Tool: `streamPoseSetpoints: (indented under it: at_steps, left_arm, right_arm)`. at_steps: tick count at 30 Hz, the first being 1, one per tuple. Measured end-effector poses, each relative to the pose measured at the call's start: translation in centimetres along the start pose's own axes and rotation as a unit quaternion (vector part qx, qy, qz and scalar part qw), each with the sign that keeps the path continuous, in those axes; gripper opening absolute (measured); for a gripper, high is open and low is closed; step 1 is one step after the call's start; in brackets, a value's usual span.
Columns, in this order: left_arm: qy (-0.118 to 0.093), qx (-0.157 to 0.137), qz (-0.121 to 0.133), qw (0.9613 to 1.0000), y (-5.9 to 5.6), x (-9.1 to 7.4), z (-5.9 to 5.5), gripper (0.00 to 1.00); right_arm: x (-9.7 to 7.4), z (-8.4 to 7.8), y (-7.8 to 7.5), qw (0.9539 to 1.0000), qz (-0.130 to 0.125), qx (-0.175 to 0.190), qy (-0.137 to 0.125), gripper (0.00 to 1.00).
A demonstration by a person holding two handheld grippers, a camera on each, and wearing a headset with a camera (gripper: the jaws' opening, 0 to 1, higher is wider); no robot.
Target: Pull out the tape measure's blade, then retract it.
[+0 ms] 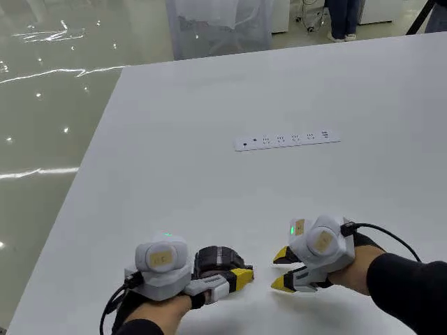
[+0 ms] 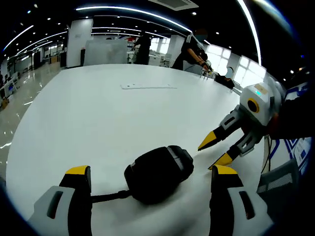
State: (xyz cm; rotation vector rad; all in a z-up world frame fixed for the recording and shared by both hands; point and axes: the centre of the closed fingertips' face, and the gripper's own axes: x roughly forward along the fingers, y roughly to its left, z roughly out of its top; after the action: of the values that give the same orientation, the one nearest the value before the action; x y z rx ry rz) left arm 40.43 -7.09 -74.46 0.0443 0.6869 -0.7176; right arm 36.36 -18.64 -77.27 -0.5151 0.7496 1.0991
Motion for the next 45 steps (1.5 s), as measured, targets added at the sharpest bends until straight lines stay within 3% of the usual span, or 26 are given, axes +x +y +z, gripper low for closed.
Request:
streamPoseSetpoints:
  at_steps: [1,3,5,9,10,11,12,13,14,19,23,25,29,33,35,39,42,45]
  left_arm:
    - [0.004,0.009,-0.007,0.9999,0.0,-0.2,-0.3,0.99]
    - [-0.009,0.028,-0.020,0.9994,0.1,-1.0,-0.3,0.99]
    - [-0.031,0.045,-0.049,0.9973,-0.2,-1.8,0.0,0.99]
    - [-0.034,0.064,-0.058,0.9957,0.8,-3.5,-0.7,0.99]
    - [-0.020,0.076,-0.053,0.9955,1.2,-3.9,-1.3,0.99]
    - [0.025,0.074,-0.047,0.9958,1.8,-4.4,-2.7,0.99]
    - [0.047,0.058,-0.058,0.9955,1.7,-4.8,-3.4,0.99]
    - [0.004,0.072,-0.058,0.9957,1.9,-5.1,-2.4,0.99]
    - [-0.022,0.081,-0.054,0.9950,2.2,-5.4,-1.7,0.99]
    - [-0.037,0.070,-0.048,0.9957,3.6,-7.6,-1.6,0.99]
    - [-0.035,0.069,-0.042,0.9961,4.5,-8.3,-1.5,0.99]
    - [-0.021,0.061,-0.043,0.9970,4.8,-8.6,-2.0,0.99]
    - [-0.018,0.071,-0.045,0.9963,4.4,-9.1,-2.3,0.99]
    - [-0.020,0.075,-0.043,0.9961,4.3,-9.5,-2.4,0.99]
    - [-0.017,0.082,-0.041,0.9956,4.5,-9.7,-2.6,0.99]
    - [-0.027,0.079,-0.031,0.9961,5.0,-10.7,-2.7,0.99]
    - [-0.019,0.081,-0.027,0.9962,5.3,-11.2,-2.9,0.99]
    - [-0.011,0.082,-0.024,0.9963,5.7,-11.5,-3.0,0.99]
  right_arm:
    - [-0.3,-0.2,0.0,0.9999,-0.003,0.008,-0.005,0.24]
    - [-1.3,-0.8,-0.2,0.9997,-0.015,0.021,-0.007,0.28]
    - [-2.5,-1.3,-0.2,0.9989,-0.028,0.033,-0.017,0.33]
    - [-4.9,-3.1,-0.3,0.9962,-0.052,0.064,-0.029,0.40]
    - [-5.4,-3.6,-0.3,0.9954,-0.056,0.072,-0.028,0.42]
    - [-5.9,-4.0,-0.3,0.9948,-0.061,0.077,-0.028,0.43]
    - [-6.8,-4.5,-0.2,0.9936,-0.067,0.085,-0.031,0.44]
    - [-7.3,-4.9,-0.2,0.9929,-0.071,0.090,-0.034,0.45]
    - [-7.9,-5.3,-0.2,0.9919,-0.076,0.096,-0.035,0.46]
    - [-11.2,-7.1,-0.7,0.9863,-0.116,0.108,-0.045,0.59]
    - [-13.1,-8.0,-0.2,0.9834,-0.130,0.118,-0.046,0.65]
    - [-14.0,-8.8,-0.1,0.9806,-0.135,0.134,-0.045,0.68]
    - [-15.3,-11.0,-0.1,0.9745,-0.151,0.160,-0.045,0.74]
    - [-16.7,-13.0,0.0,0.9712,-0.166,0.167,-0.035,0.81]
    - [-17.6,-13.7,0.0,0.9676,-0.172,0.179,-0.042,0.84]
    - [-18.7,-14.6,-0.3,0.9653,-0.179,0.186,-0.040,0.87]
    - [-19.4,-14.9,-0.5,0.9621,-0.187,0.193,-0.047,0.98]
    - [-19.9,-15.8,-0.4,0.9608,-0.191,0.196,-0.043,0.99]
